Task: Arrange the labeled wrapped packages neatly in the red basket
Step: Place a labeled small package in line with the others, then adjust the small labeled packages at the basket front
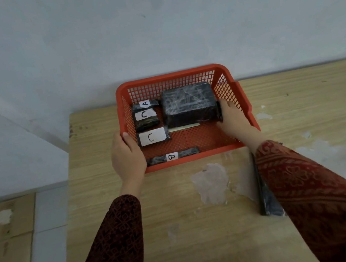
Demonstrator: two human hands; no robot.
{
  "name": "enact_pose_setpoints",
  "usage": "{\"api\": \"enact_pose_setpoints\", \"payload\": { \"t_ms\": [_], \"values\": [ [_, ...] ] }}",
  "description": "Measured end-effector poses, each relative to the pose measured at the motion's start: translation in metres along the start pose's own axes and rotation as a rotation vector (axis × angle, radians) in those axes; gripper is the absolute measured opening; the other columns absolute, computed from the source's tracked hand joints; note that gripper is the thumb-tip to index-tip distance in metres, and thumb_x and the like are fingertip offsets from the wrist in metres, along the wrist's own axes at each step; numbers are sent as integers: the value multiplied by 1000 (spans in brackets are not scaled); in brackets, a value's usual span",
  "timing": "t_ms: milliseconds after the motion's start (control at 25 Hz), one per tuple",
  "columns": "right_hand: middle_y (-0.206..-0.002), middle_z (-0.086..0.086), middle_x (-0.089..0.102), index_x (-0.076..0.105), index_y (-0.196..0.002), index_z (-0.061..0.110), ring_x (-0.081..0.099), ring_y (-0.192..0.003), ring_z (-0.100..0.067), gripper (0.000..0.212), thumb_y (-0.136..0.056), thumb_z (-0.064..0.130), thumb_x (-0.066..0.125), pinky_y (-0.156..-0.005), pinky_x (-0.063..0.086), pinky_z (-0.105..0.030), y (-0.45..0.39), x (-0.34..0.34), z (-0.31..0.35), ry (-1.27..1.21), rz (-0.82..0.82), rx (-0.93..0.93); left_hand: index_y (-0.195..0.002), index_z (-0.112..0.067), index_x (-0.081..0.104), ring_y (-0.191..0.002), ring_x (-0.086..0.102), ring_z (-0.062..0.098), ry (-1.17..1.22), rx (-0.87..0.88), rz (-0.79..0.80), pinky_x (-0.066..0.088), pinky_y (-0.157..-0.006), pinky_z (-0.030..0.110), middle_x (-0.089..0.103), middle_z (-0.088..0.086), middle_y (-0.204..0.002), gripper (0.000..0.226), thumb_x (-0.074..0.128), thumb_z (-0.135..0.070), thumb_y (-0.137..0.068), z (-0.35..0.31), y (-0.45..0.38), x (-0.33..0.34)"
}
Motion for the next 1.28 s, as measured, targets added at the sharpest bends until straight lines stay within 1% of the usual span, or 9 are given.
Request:
{"api": "enact_pose_setpoints", "payload": {
  "t_ms": [320,440,600,720,800,880,1040,1160,1280],
  "values": [
    [-112,-26,61,46,-121,-1,64,-96,-42,32,-89,-6,46,-76,52,-43,-6,2,8,243,-150,-31,-98,-4,52,-75,51,23,-38,2,15,40,-63,35,61,12,-92,34,28,-27,-102,-3,0,0],
    [-101,-26,65,54,-109,-1,64,-90,-43,20,-90,2,48,-67,47,-39,11,-8,-1,99,-195,22,-100,-3,52,-79,55,29,-60,-4,9,44,-65,38,62,14,-95,34,28,-27,-102,-3,-2,1],
    [-96,-13,68,64,-109,6,62,-86,-30,27,-91,9,45,-66,39,-29,36,-32,-12,-291,-338,-3,-98,-3,53,-81,56,30,-45,1,6,42,-65,37,63,16,-95,33,30,-26,-102,-5,-2,1],
    [-100,-1,66,65,-113,15,58,-80,-13,26,-96,12,45,-71,43,-27,30,-20,7,-560,-15,-70,-96,-2,53,-80,57,31,-26,7,3,45,-67,40,63,16,-94,33,30,-25,-102,-6,-1,0],
    [-101,4,64,63,-114,17,60,-85,-8,22,-93,19,56,-73,44,-19,30,-3,35,-471,211,-196,-95,-3,53,-80,57,31,-10,2,5,47,-68,43,63,15,-93,33,30,-26,-102,-7,-1,-1],
    [-101,3,66,64,-109,17,61,-91,-10,23,-87,23,65,-76,46,-17,31,17,61,-388,315,-241,-96,-4,54,-80,57,29,-3,-3,5,48,-68,43,63,14,-92,34,30,-27,-102,-6,-1,-1],
    [-86,-4,65,68,-93,9,60,-83,-18,19,-78,17,76,-71,45,-26,30,48,94,-314,228,-197,-96,-3,54,-78,56,25,6,2,5,44,-64,36,62,11,-91,34,30,-27,-101,-4,-2,0],
    [-94,-12,70,66,-88,7,63,-93,-28,18,-77,17,76,-79,53,-35,28,63,115,-203,172,-156,-96,-4,54,-76,54,22,19,7,2,42,-63,33,61,8,-89,34,31,-28,-101,-3,-2,0],
    [-102,-17,69,67,-98,4,62,-101,-31,21,-81,16,72,-83,53,-37,29,74,132,-116,180,-185,-93,-4,53,-73,53,23,31,5,0,42,-62,35,59,8,-86,33,31,-27,-102,-2,-1,1]
  ]
}}
Point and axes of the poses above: each hand's wrist, its own y-axis away from the middle knuckle, its own x-axis out of the palm, z = x × y, the point moved 5 cm from there along -y, towards the middle knuckle
